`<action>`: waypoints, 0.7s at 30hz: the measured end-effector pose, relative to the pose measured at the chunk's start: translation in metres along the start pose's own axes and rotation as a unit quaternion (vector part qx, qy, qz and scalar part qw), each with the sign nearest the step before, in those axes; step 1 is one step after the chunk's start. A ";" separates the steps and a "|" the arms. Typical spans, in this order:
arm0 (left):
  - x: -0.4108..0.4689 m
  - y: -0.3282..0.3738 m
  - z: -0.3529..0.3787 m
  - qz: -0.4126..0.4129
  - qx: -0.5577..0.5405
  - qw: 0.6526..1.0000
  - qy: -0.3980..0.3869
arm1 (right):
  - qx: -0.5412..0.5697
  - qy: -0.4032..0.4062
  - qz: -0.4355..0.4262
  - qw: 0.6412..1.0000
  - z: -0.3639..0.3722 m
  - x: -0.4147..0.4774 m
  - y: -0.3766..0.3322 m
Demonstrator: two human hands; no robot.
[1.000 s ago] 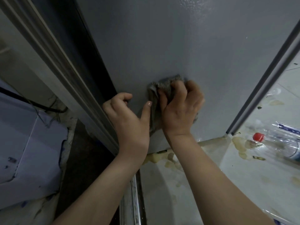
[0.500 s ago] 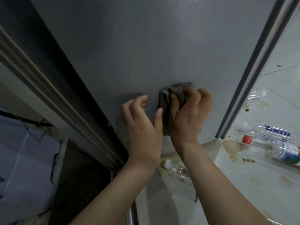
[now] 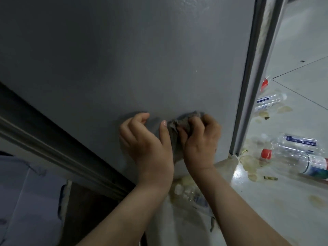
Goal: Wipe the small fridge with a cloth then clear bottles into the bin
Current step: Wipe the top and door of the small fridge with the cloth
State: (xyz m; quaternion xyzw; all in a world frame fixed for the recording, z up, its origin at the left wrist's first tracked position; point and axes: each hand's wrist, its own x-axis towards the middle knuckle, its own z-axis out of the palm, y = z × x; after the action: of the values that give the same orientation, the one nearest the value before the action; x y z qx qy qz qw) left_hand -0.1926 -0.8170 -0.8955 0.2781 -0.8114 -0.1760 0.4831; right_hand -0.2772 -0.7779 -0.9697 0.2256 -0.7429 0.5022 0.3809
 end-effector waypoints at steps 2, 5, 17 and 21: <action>0.000 0.005 0.005 -0.024 0.001 1.000 0.017 | -0.007 -0.015 -0.002 1.000 0.001 -0.008 0.005; 0.000 0.011 0.015 -0.050 -0.003 0.997 0.053 | -0.015 -0.017 -0.010 1.000 0.002 -0.005 0.006; 0.002 0.014 0.029 -0.063 0.027 0.991 0.113 | 0.043 0.110 -0.032 0.992 -0.008 0.098 -0.046; 0.000 0.016 0.032 -0.070 0.044 0.990 0.117 | 0.040 0.127 -0.038 0.990 -0.002 0.091 -0.040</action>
State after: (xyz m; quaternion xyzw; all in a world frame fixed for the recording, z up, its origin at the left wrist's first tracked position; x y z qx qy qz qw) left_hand -0.2248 -0.8039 -0.9018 0.3745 -0.7344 -0.1394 0.5486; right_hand -0.3032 -0.7878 -0.8738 0.2037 -0.6584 0.5413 0.4816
